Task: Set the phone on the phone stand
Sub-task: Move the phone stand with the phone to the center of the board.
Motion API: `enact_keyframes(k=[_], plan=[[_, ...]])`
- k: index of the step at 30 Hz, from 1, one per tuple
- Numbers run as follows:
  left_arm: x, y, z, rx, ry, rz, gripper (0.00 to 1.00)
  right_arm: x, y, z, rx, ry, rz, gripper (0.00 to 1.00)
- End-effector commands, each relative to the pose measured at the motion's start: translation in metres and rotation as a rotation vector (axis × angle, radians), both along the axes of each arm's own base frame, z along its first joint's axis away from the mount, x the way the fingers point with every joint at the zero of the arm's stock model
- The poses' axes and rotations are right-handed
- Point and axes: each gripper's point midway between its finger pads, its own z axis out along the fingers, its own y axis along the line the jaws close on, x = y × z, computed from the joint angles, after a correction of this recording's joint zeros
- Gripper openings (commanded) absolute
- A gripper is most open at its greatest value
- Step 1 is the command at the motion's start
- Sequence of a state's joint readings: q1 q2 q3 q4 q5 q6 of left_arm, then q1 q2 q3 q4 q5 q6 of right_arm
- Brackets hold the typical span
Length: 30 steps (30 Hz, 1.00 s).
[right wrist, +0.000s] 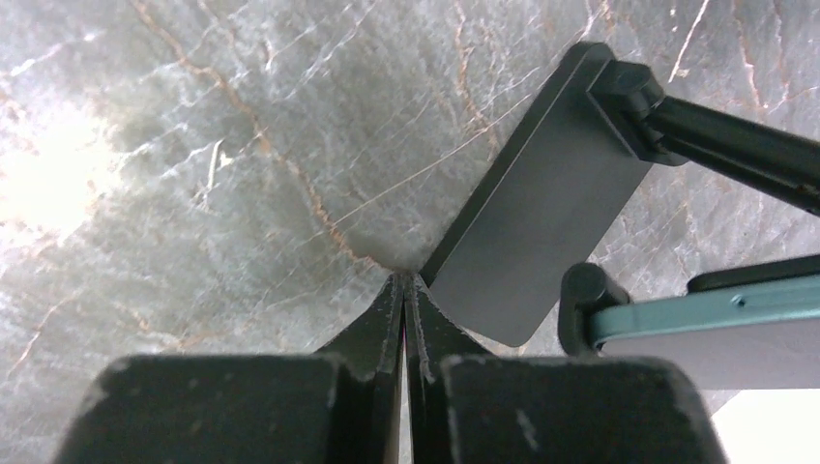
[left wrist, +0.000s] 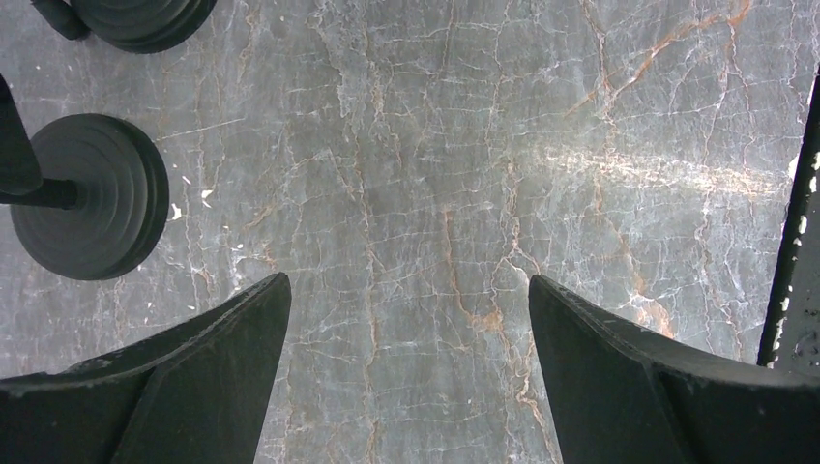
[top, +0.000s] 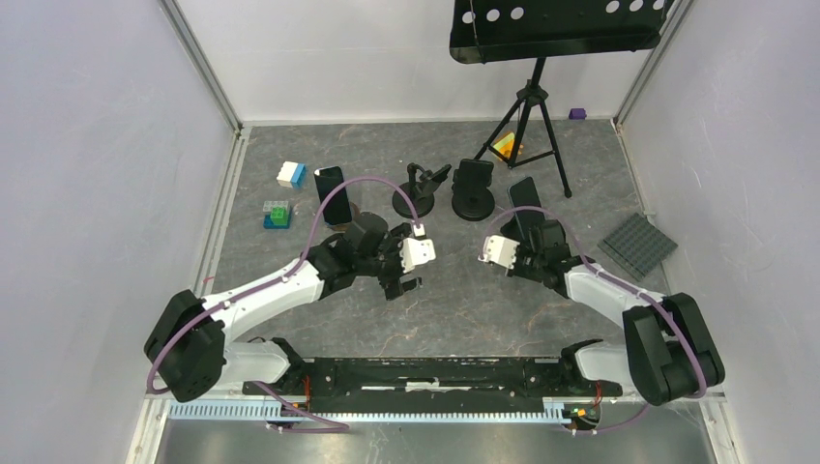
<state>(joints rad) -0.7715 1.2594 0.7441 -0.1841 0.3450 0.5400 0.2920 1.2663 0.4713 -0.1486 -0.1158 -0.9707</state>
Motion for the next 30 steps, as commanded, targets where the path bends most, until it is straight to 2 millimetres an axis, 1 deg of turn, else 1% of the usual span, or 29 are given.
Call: enact_keyframes(k=[1, 9, 14, 18, 20, 23, 27, 30], plan=[[0.005, -0.001, 0.016, -0.034, -0.068, -0.015, 0.96, 0.008, 0.003, -0.005, 0.013, 0.005, -0.068, 0.04], [0.003, 0.002, 0.019, -0.042, -0.078, -0.015, 0.96, 0.013, 0.014, -0.016, 0.067, 0.072, -0.16, 0.01], [0.002, 0.003, 0.019, -0.045, -0.08, -0.015, 0.96, 0.009, 0.026, -0.028, 0.061, 0.116, -0.142, 0.01], [0.002, 0.003, 0.02, -0.047, -0.083, -0.015, 0.96, 0.019, 0.034, -0.029, 0.045, 0.1, -0.158, 0.01], [0.002, 0.003, 0.021, -0.049, -0.083, -0.014, 0.96, 0.027, 0.035, -0.028, 0.044, 0.09, -0.182, 0.0], [0.001, 0.004, 0.023, -0.052, -0.086, -0.014, 0.96, 0.036, 0.028, -0.027, 0.015, 0.058, -0.22, 0.0], [-0.001, 0.006, 0.022, -0.053, -0.089, -0.014, 0.97, 0.04, 0.022, -0.035, -0.019, 0.057, -0.252, 0.0], [-0.001, 0.007, 0.022, -0.054, -0.09, -0.014, 0.97, 0.039, 0.018, -0.042, -0.038, 0.072, -0.282, 0.0]])
